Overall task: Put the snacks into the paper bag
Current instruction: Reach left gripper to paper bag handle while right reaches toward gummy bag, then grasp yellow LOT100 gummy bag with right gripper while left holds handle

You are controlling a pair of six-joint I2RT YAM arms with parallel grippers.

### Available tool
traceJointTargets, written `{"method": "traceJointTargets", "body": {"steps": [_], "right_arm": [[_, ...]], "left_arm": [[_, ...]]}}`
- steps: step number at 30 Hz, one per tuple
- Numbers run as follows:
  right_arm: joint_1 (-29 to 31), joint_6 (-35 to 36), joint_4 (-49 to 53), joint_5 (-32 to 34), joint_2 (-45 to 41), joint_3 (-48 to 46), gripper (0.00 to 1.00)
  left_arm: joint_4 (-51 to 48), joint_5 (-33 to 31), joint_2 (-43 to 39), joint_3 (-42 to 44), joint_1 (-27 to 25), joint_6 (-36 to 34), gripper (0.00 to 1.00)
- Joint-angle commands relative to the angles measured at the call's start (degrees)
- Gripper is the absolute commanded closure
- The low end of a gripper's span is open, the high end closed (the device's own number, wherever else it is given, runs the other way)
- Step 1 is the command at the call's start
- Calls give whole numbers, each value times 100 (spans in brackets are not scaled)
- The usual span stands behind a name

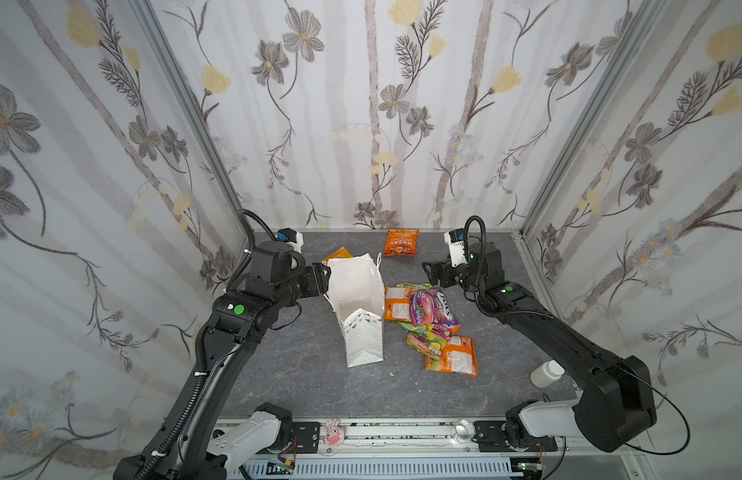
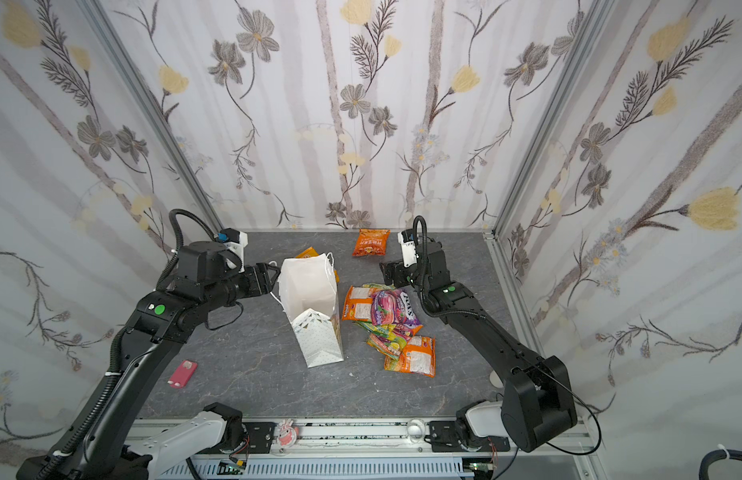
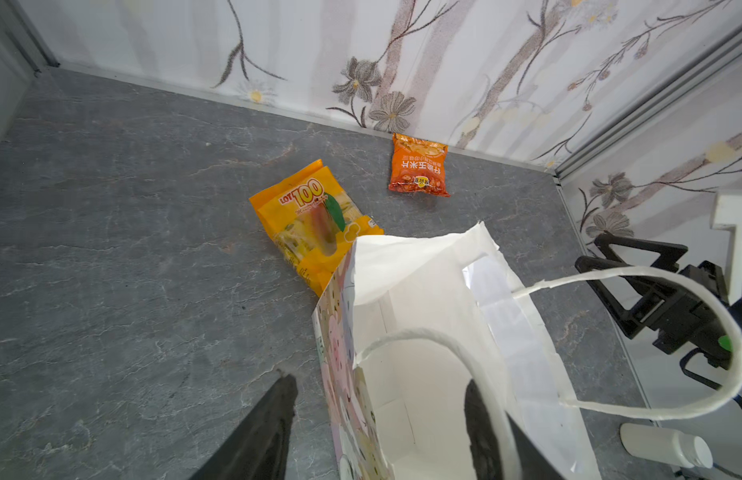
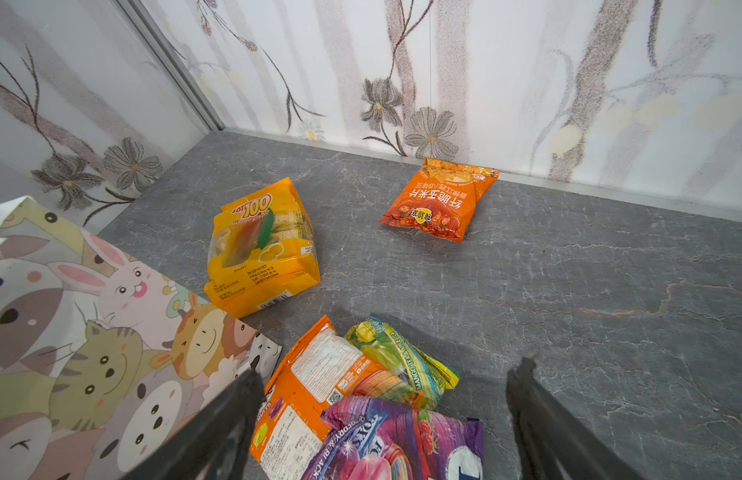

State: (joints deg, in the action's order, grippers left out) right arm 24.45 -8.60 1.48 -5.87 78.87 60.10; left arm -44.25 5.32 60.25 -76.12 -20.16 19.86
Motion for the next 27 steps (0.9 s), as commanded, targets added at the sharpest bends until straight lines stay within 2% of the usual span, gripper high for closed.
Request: {"method": "traceJointTargets", "body": {"steps": [1,7,12,16,20,27], "right_arm": [[61,-140,-120,93,188,135,11],[224,-307,-555,-11,835,539,12],[270,-616,-900,-353,1604,982,13],[359,-846,-1395,-747,2234,1254,13],[464,-1018,-1422,-1048,3030,1863,12],[725,-1050,-1317,-1122,4258,2890,11]], "left_arm": [[205,-74,-26,16,-27,60,56],[596,-58,-63,159,-82,91,79],[534,-540,-172,36,-78,16,94],[422,-1027,-258,-70,-75,-163,100],[460,-1202,-285,-3,-67,-263,100],[577,-1781,-687,513,-8,-385,100]]}}
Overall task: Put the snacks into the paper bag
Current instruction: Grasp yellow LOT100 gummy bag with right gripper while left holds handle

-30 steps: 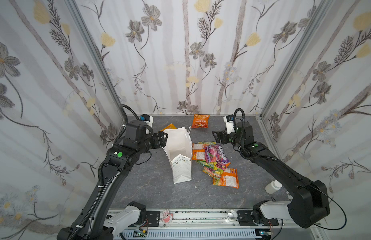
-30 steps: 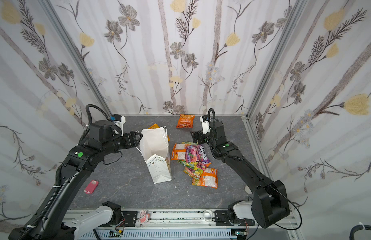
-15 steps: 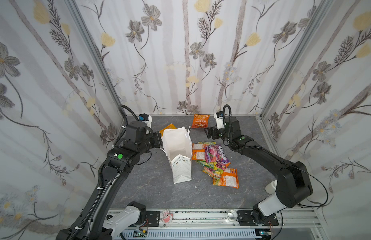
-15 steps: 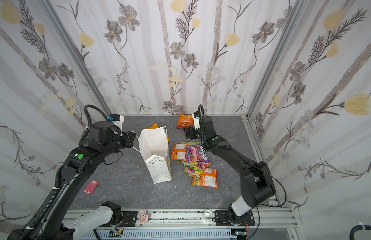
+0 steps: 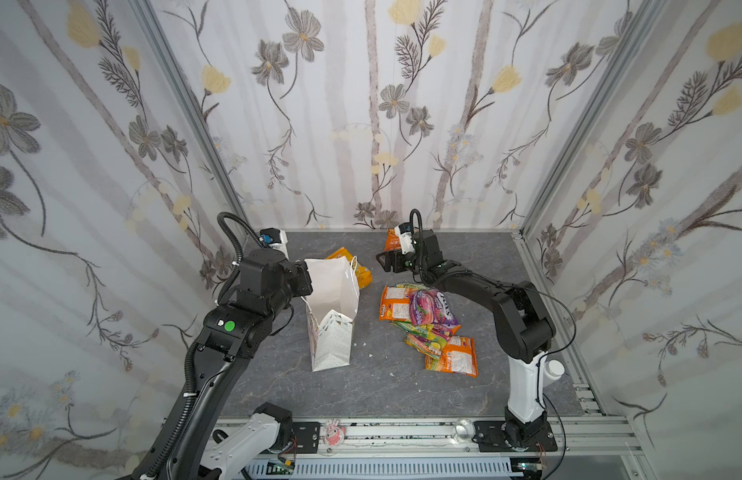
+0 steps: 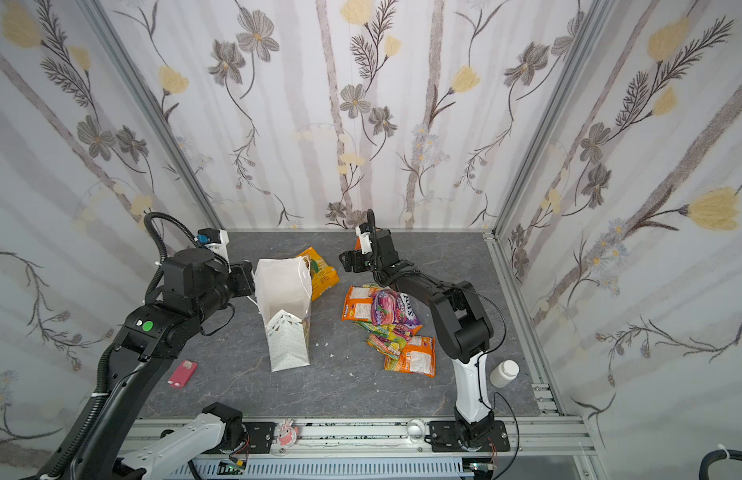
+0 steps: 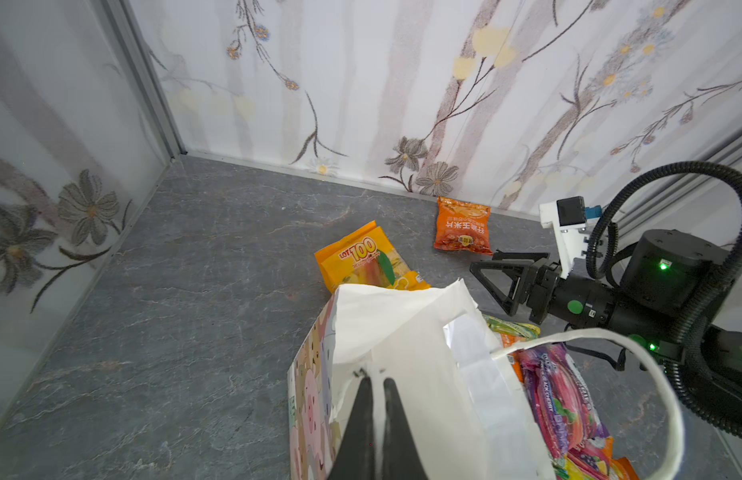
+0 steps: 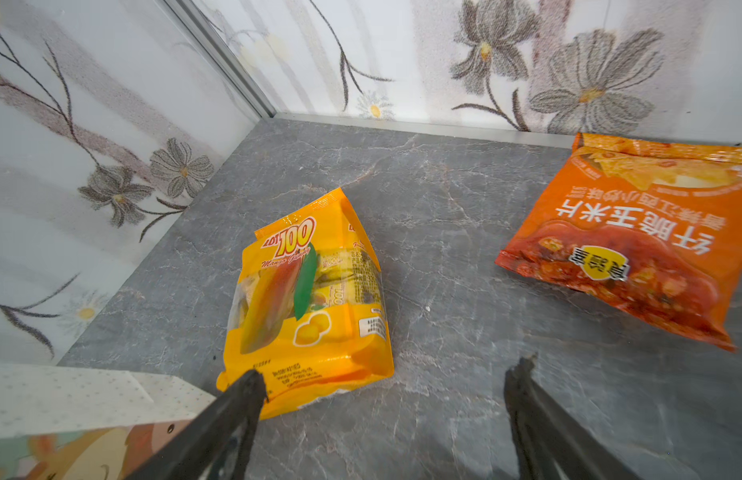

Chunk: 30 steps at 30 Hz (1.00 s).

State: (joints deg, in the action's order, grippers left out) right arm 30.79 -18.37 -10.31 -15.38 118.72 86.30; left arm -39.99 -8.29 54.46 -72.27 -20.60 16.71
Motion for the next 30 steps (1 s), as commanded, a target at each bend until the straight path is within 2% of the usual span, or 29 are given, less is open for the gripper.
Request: {"method": "traceJointTargets", "body": {"steps": [1,10,16,21,26,30], "right_arm": [[128,-87,-147,-202,439,394,11],[300,20,222,-454,1528,1424,18],[326,-9,303,-562,1827,1643,24],[355,-94,137,-1050,1984,1677,31],[349,-292,5,-1328,2116,1679,52],[355,-454,-136,-1424,2115,1679,83]], "left_arm": [[179,-461,-161,203,55,-96,100],[368,-478,-501,665,208,-246,96],[564,-291,-678,863,292,-304,95],[791,19,-744,1055,309,-383,96],[1085,282,-765,1129,309,-458,96],[1318,537,-638,1198,317,-541,99]]}}
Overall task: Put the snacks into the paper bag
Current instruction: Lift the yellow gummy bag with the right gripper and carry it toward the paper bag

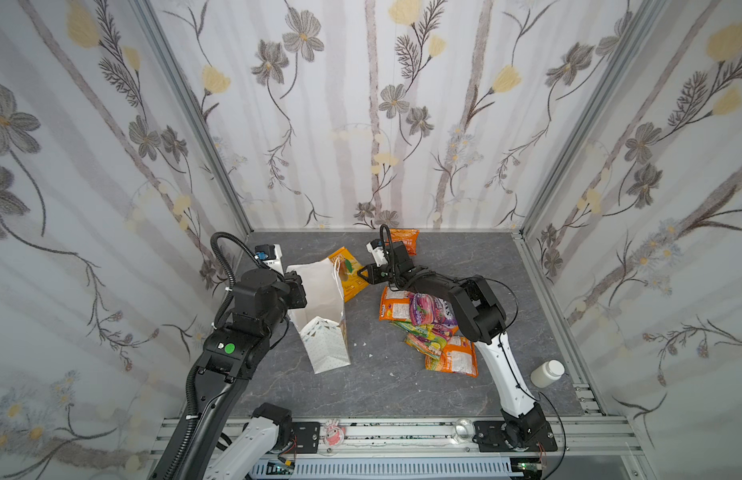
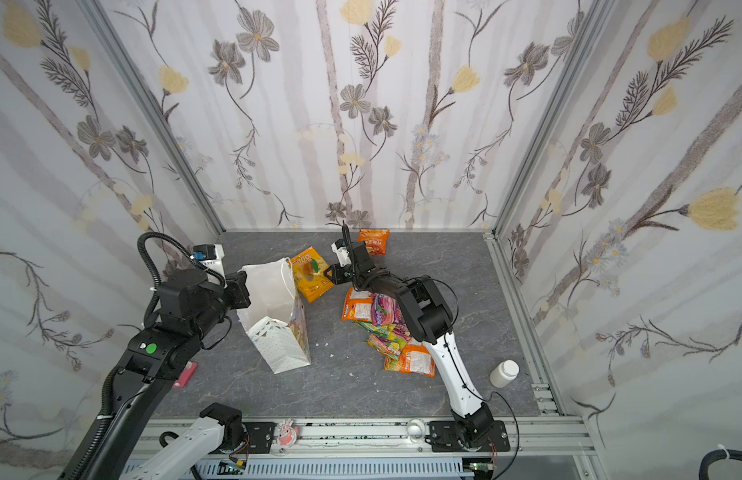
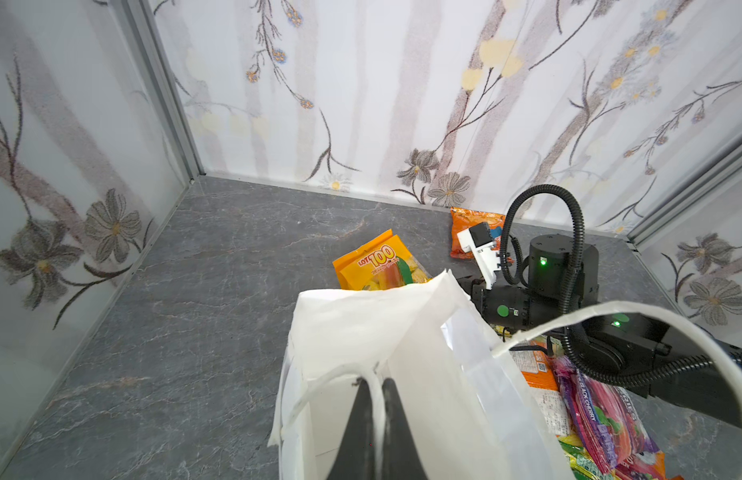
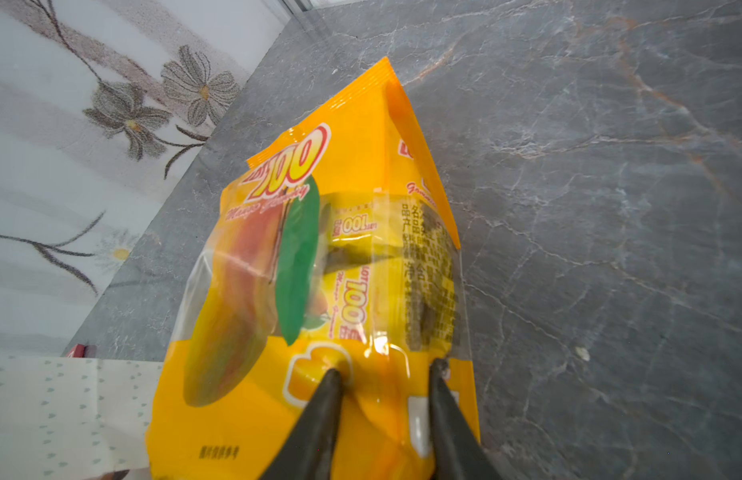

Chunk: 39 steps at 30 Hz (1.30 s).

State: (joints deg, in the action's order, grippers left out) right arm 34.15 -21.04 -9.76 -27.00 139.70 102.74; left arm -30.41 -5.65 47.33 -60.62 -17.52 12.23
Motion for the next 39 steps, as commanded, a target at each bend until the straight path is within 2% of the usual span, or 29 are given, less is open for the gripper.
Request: {"method": "traceJointTargets", "body": {"steps": [1,2,3,7,13,16,24,28,32,36,39], "right_arm": [[7,-188,-225,-264,-5,36,91],[12,-194,-228,-247,-42,34,97],[6,-199,-215,-215,-81,26,100],[-30,-270,-386,-42,-415,-291,100],[-256,-634,-1252,249,-1346,-1496,100],[-366,-614,-1289,376,-1779,-1926,100],[-618,-600,-1372,597,-2697,-2721,100],[-647,-470,-1162,836,-3120,-2701,100],[-703,-416,-728,1009,-3432,-2349,100],[-699,-331,-149,1245,-3677,-1901,100],[-682,-322,196,1463,-3934,-1704,100]], "left_arm": [[422,346,117,33,-3,-107,100],[496,440,164,37,6,-140,100],[576,515,186,50,11,-165,100],[1020,924,280,76,1,-255,100],[1714,1824,577,18,1,-252,100],[2040,2018,703,-27,0,-100,100],[2347,1560,815,38,-1,185,100],[2158,937,839,58,8,435,100],[1798,746,976,-172,40,729,100],[1780,845,1050,-178,41,1215,100],[2320,1349,1024,45,43,1463,100]]}}
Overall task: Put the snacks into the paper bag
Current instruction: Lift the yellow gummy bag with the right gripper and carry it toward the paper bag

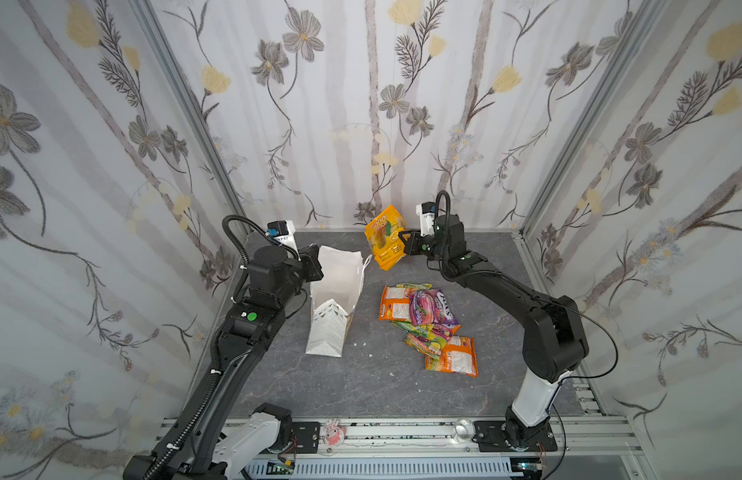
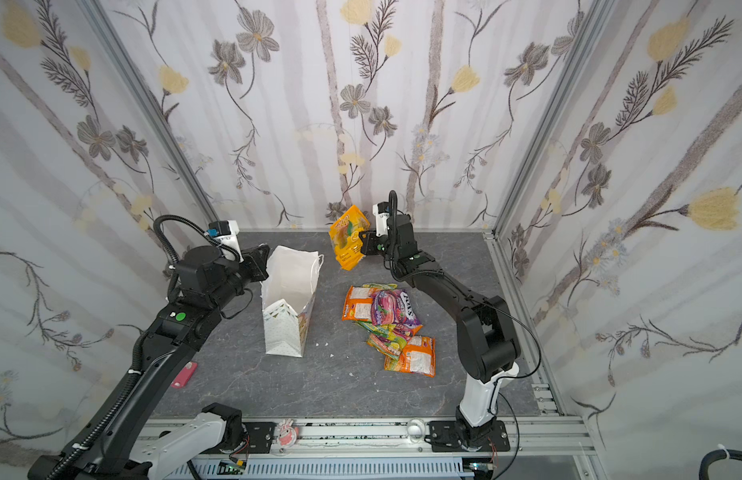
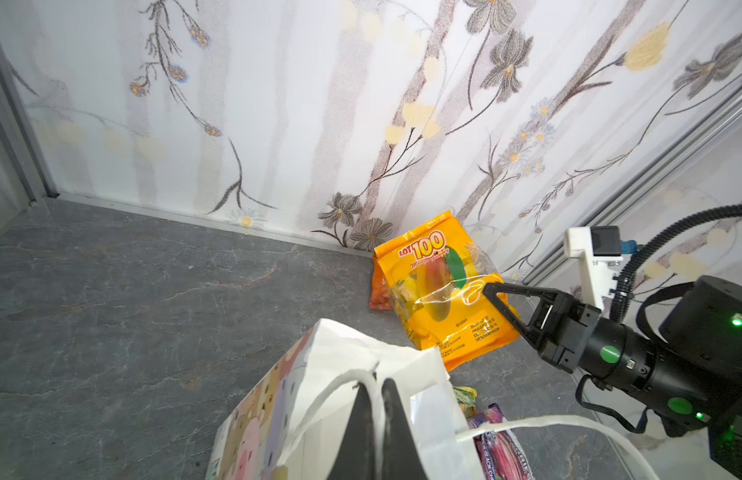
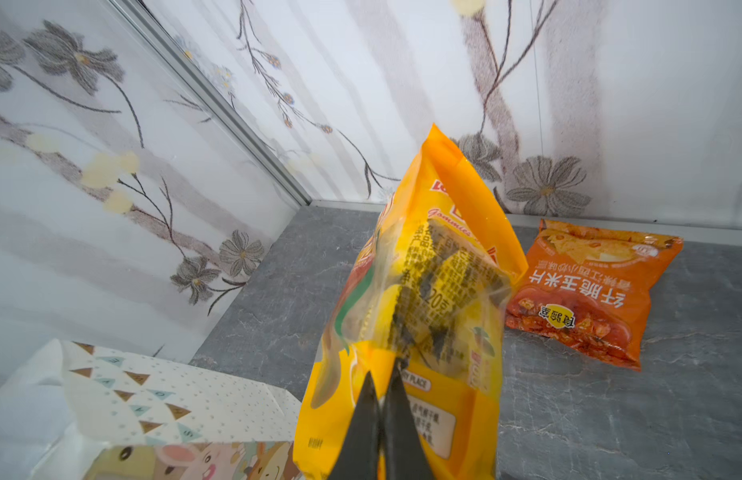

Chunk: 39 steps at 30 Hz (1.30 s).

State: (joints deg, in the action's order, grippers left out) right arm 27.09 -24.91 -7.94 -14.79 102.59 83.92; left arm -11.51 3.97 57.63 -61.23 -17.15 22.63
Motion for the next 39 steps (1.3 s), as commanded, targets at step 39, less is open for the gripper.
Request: {"method": "traceJointTargets", "body": {"steps": [39], "right_arm": [[9,706,2551,1515,-1190,2286,100]], "left_arm": [[3909,1368,306,992,-311,2720,100]]}}
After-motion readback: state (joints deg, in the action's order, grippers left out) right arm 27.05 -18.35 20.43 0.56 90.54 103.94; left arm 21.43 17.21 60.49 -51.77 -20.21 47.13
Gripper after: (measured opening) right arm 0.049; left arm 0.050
